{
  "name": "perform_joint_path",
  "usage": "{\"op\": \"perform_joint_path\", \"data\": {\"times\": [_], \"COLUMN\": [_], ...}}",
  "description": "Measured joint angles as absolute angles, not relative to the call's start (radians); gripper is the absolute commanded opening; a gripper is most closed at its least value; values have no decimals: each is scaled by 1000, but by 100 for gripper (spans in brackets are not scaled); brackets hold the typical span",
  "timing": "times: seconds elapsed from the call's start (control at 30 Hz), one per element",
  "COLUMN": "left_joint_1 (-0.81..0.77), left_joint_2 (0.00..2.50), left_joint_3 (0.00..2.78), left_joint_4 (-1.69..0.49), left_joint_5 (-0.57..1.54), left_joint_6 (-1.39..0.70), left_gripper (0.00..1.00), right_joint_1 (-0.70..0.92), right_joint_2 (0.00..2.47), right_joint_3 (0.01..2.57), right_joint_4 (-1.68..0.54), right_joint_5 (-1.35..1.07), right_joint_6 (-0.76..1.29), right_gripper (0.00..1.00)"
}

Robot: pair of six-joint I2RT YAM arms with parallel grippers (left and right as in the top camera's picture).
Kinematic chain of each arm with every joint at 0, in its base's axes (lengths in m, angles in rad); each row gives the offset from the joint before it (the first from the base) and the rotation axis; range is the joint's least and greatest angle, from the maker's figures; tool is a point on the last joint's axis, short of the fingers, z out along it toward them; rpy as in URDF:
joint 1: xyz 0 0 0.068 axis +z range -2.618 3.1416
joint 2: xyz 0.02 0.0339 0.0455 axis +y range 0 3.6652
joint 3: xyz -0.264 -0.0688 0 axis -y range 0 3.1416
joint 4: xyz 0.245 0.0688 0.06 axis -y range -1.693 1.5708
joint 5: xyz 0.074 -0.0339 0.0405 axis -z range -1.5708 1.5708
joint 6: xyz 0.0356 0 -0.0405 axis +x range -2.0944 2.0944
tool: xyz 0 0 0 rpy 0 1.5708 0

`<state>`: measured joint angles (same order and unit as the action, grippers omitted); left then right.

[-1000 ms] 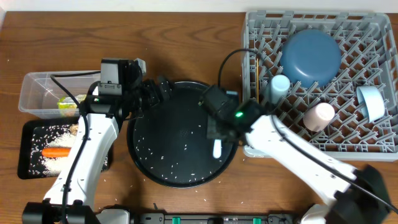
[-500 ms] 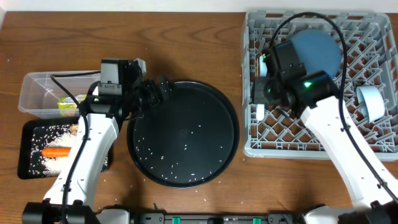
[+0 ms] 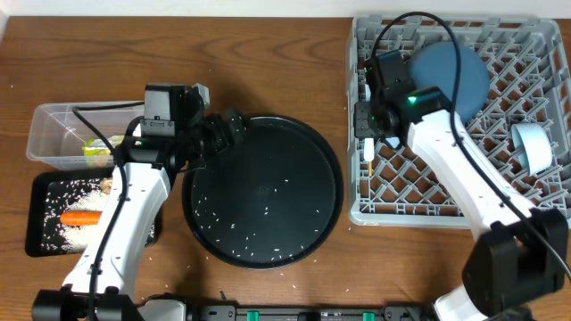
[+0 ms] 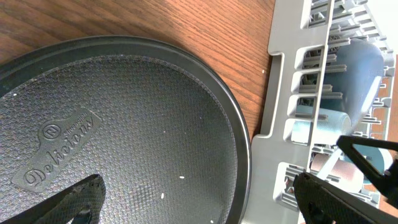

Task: Sort waste into correct bins and load items into the dishwasher rack
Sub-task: 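Open the right gripper and withdraw it from the rack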

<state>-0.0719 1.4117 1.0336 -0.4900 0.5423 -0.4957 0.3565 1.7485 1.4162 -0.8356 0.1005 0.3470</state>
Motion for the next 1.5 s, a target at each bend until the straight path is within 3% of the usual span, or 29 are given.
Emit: {"op": "perform_joint_path", "data": {"times": [0.03,0.07,0.13,0.17,0.57,0.6,0.63,1.0,1.5], "left_joint_1": [-72,-72,-72,-72,-72,-72,-72,-72,-72], "left_joint_2": [1412,1412,1412,1412,1412,1412,1412,1412,1412], "left_joint_3": [1034,1034,1034,1034,1034,1034,1034,1034,1034], "left_joint_4": [-490,-490,-490,-490,-490,-490,-490,-490,-490], "left_joint_5": [542,542,542,542,542,542,542,542,542], "left_joint_6": [-496,-496,-496,-496,-496,-496,-496,-496,-496], "left_gripper": [98,98,98,98,98,98,98,98,98], "right_joint_1": [356,356,356,356,355,355,355,358,363], "right_joint_2": [1760,1767,1774,1774,1740,1716,1690,1226,1097], "right_joint_3": [1416,1416,1415,1415,1497,1510,1520,1583,1573], "right_joint_4": [-831,-828,-820,-816,-987,-1007,-1021,-1037,-1043], "right_joint_5": [107,110,116,118,110,101,96,74,76], "right_joint_6": [347,348,353,347,340,340,341,336,336], "right_gripper": [6,19,62,68,72,92,99,99,99]}}
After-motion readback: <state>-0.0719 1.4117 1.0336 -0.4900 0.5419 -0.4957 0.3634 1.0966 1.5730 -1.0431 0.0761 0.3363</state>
